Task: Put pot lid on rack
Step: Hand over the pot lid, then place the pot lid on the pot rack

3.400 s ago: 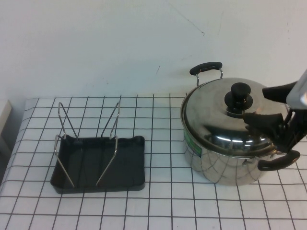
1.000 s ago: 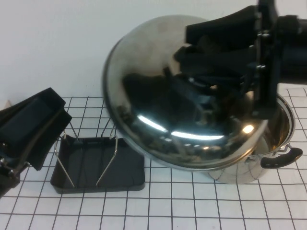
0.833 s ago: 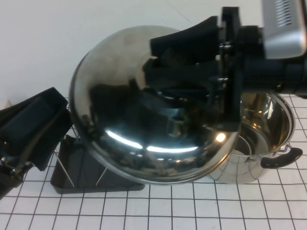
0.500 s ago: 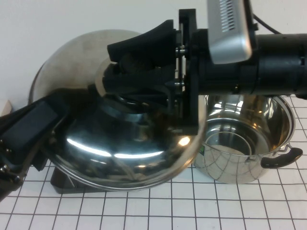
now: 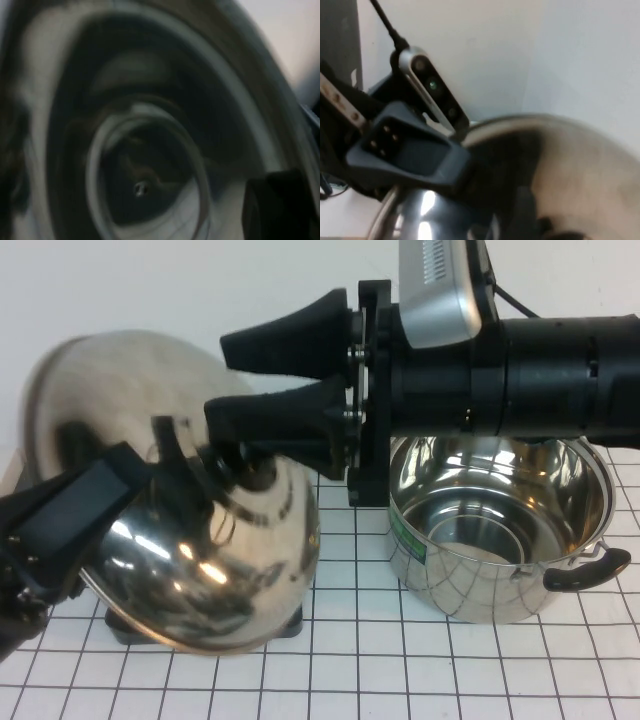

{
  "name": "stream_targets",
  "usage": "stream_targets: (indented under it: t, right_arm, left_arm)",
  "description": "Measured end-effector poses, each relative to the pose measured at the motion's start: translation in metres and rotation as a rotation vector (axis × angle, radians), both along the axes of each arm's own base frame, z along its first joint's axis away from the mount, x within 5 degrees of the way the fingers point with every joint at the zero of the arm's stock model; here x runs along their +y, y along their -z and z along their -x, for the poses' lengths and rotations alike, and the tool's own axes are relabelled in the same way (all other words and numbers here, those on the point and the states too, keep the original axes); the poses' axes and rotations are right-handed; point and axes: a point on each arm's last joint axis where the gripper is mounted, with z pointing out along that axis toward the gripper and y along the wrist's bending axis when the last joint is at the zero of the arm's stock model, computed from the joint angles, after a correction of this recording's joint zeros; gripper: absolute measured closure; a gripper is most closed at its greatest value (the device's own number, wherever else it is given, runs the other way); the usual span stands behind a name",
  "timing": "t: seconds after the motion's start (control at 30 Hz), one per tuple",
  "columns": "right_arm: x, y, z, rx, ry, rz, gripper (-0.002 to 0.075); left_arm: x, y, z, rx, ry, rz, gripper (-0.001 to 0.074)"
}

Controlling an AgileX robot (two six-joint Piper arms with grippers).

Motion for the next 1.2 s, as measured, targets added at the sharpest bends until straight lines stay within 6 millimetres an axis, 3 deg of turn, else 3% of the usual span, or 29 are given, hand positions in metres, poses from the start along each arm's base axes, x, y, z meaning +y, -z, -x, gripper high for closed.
stream_targets:
  t: [0.07,0.17,0.33,0.47,0.6,0.77,0.93,1.2]
  right_arm:
    - [0.0,0.0,-0.001,0.01,0.006,0.0,0.0165]
    - [-0.003,-0.001,-0.002,0.008,0.017,-0.001,0.0073]
    - [-0.025,-0.022,-0.001,-0.046,0.075,-0.033,0.004]
    - [-0.055,-0.053,0.01,-0.1,0.14,-0.085,0.004]
    - [-0.079,-0.079,0.034,-0.171,0.175,-0.087,0.0135]
    - [-0.097,-0.087,0.063,-0.216,0.189,0.065,0.0376]
    - [-0.109,-0.084,0.08,-0.207,0.216,0.226,0.0467]
    - [-0.121,-0.073,0.089,-0.166,0.261,0.422,0.0485]
  left_arm:
    - [0.001,0.003,-0.003,0.018,-0.035,-0.036,0.0682]
    - [0.002,0.008,-0.007,0.049,-0.079,-0.074,0.0682]
    - [0.001,0.007,-0.012,0.035,-0.11,-0.219,0.0682]
    - [0.0,-0.018,-0.024,-0.009,-0.144,-0.37,0.0682]
    - [0.0,-0.049,-0.041,-0.014,-0.163,-0.482,0.0682]
    - [-0.003,-0.062,-0.071,0.004,-0.137,-0.609,0.0682]
    - [-0.006,-0.042,-0.109,0.098,-0.076,-0.659,0.0682]
    - [-0.007,-0.002,-0.145,0.25,-0.054,-0.68,0.0682]
